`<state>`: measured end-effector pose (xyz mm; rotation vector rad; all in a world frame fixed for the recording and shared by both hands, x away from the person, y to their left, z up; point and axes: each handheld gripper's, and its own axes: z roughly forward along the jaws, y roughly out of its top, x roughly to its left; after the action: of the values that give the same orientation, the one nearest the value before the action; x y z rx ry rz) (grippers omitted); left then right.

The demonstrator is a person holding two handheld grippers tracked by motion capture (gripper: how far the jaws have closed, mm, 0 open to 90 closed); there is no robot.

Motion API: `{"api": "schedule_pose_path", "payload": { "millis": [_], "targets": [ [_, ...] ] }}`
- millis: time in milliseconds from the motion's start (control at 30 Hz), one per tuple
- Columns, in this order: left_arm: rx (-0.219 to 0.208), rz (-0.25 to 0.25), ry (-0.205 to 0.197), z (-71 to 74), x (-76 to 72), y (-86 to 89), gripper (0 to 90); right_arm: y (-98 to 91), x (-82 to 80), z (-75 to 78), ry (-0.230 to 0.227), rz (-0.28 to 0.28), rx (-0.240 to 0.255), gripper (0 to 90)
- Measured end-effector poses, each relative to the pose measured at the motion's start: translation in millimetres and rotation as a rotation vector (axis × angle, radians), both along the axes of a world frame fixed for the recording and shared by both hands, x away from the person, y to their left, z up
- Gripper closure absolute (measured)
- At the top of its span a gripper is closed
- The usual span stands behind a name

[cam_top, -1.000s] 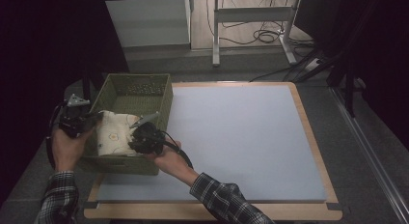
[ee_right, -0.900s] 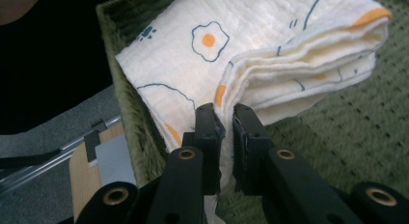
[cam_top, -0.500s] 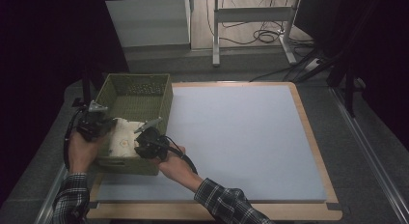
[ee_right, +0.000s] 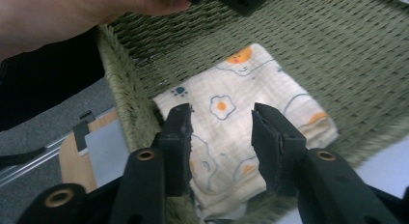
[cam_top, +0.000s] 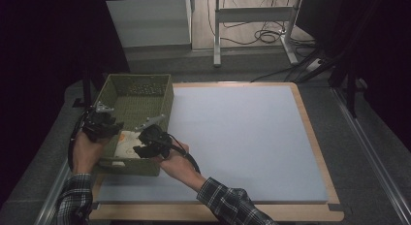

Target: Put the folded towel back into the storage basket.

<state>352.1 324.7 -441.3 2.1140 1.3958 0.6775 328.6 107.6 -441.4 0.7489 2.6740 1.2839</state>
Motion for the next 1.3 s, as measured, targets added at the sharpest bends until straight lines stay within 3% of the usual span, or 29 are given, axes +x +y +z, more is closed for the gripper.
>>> {"api": "schedule_pose_path", "payload": {
  "millis": [367, 600, 967, 1300],
  "targets": [
    [-0.089, 0.012, -0.006, 2.4, 5.3, -4.7, 44.0, -10.3, -1.4, 6.9, -0.105, 0.035, -0.02, 44.6],
    [-0.143, 0.016, -0.002, 1.8, 10.0, -9.5, 32.2, -21.0, 1.0, 8.1, -0.107, 0.05, -0.002, 34.7],
    [-0.222, 0.004, -0.009, 6.0, 15.0, -21.7, 19.0, -48.2, 5.2, 15.5, -0.126, 0.037, 0.021, 29.1],
    [-0.25, -0.038, -0.014, 13.8, 18.6, -45.3, 10.3, -78.2, 8.4, 13.3, -0.161, 0.025, 0.006, 25.5]
  ]
}}
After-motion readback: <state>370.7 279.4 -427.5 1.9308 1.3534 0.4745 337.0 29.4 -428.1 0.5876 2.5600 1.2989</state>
